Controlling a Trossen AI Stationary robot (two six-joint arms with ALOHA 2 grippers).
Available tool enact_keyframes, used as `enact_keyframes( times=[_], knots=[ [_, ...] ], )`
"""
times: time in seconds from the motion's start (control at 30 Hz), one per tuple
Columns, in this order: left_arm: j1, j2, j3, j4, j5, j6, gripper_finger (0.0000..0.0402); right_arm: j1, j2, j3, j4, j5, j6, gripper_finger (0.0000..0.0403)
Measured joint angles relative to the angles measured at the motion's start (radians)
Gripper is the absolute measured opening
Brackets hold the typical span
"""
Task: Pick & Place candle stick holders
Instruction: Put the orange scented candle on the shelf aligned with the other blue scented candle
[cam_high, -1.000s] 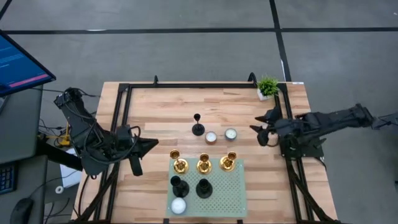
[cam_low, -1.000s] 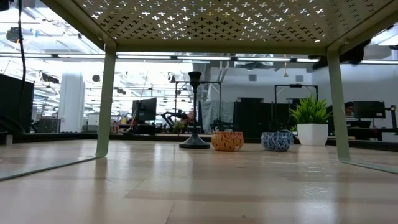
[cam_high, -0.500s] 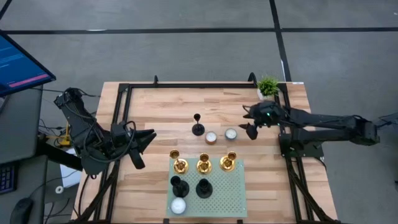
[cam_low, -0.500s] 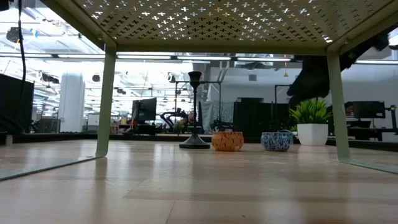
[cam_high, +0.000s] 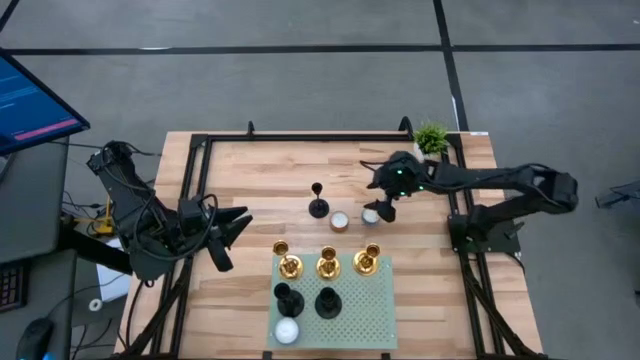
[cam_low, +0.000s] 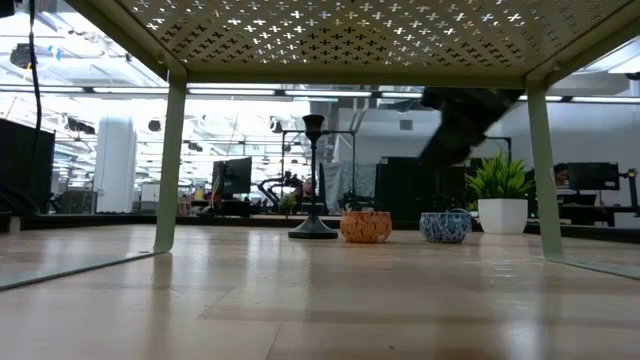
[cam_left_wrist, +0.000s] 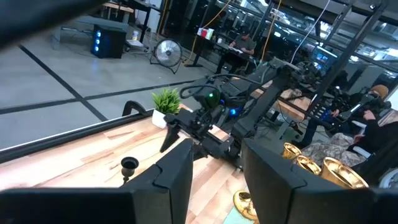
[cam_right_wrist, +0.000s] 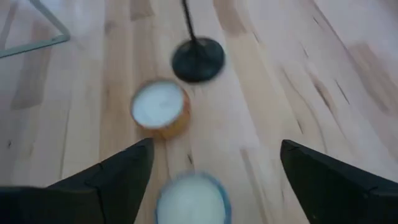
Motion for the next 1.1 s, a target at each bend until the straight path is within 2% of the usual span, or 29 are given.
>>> enact_keyframes(
  times=[0.17, 0.53, 0.7, 1.0, 1.1],
  knots=[
    [0.000, 0.000, 0.000, 0.007, 0.000, 0.000, 0.0139, 0.048, 0.124, 0.111, -0.001, 0.001, -0.035, 0.0364],
    [0.000, 0.000, 0.000, 0.020, 0.000, -0.001, 0.0139, 0.145, 0.358, 0.247, 0.026, -0.027, -0.111, 0.0368],
    [0.000, 0.000, 0.000, 0.025, 0.001, -0.001, 0.0139, 0.170, 0.400, 0.248, 0.116, -0.043, -0.113, 0.0368],
    [0.000, 0.000, 0.000, 0.034, 0.001, -0.001, 0.0139, 0.184, 0.401, 0.248, 0.161, -0.023, -0.134, 0.0368],
    [0.000, 0.000, 0.000, 0.038, 0.001, -0.001, 0.0139, 0.189, 0.446, 0.247, 0.186, -0.012, -0.139, 0.0368]
  ],
)
